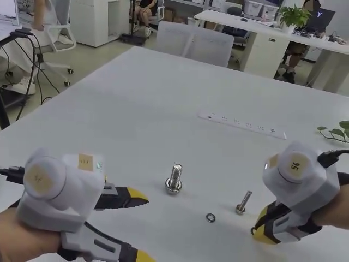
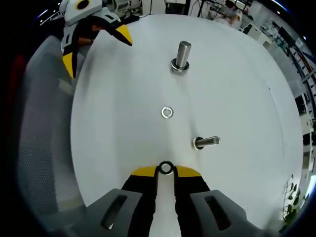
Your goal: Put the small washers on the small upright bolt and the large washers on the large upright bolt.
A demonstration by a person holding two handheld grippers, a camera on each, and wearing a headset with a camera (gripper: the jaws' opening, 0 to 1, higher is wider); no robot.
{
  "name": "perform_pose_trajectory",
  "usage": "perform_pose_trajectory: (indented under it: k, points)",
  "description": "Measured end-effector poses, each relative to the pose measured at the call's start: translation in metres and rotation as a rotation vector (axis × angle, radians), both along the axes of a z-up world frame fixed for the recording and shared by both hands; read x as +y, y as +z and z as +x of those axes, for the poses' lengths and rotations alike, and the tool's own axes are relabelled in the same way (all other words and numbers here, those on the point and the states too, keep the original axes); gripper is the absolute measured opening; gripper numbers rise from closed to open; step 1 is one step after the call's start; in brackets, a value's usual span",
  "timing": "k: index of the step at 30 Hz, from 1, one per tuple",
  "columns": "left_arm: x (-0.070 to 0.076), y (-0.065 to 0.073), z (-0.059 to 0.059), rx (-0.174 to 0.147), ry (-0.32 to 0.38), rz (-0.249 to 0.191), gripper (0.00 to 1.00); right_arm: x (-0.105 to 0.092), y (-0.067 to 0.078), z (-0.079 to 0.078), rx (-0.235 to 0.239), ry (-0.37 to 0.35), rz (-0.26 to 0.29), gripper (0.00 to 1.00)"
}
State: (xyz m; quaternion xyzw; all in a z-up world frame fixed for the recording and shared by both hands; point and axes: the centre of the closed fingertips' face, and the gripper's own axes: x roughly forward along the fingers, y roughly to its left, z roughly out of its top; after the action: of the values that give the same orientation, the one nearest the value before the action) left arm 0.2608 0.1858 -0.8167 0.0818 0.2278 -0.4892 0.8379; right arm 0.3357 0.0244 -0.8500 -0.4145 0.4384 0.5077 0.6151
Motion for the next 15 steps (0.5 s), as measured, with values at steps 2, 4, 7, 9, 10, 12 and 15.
perform_pose_trajectory:
  k: [2, 4, 7, 9, 10, 12, 15]
  points:
    - [0.000, 0.000, 0.000, -0.001, 0.001, 0.000, 0.69, -0.001, 0.005, 0.001, -0.006, 0.003, 0.000, 0.14]
    - [0.001, 0.000, 0.000, -0.002, 0.002, -0.001, 0.69, -0.002, 0.010, 0.003, -0.013, 0.004, -0.001, 0.14]
    - [0.001, 0.001, 0.000, -0.003, 0.003, -0.001, 0.69, -0.003, 0.020, 0.006, -0.028, 0.007, 0.002, 0.14]
    - [0.001, 0.001, 0.001, -0.004, 0.004, -0.001, 0.69, -0.003, 0.028, 0.009, -0.042, 0.006, 0.008, 0.14]
    - [0.001, 0.001, 0.001, -0.004, 0.004, -0.002, 0.69, -0.003, 0.031, 0.011, -0.047, 0.006, 0.012, 0.14]
    - [0.001, 0.001, 0.001, -0.005, 0.003, -0.001, 0.69, -0.002, 0.039, 0.014, -0.062, 0.008, 0.020, 0.14]
    - [0.001, 0.001, 0.000, -0.004, 0.003, 0.000, 0.69, 0.000, 0.049, 0.020, -0.085, 0.013, 0.026, 0.14]
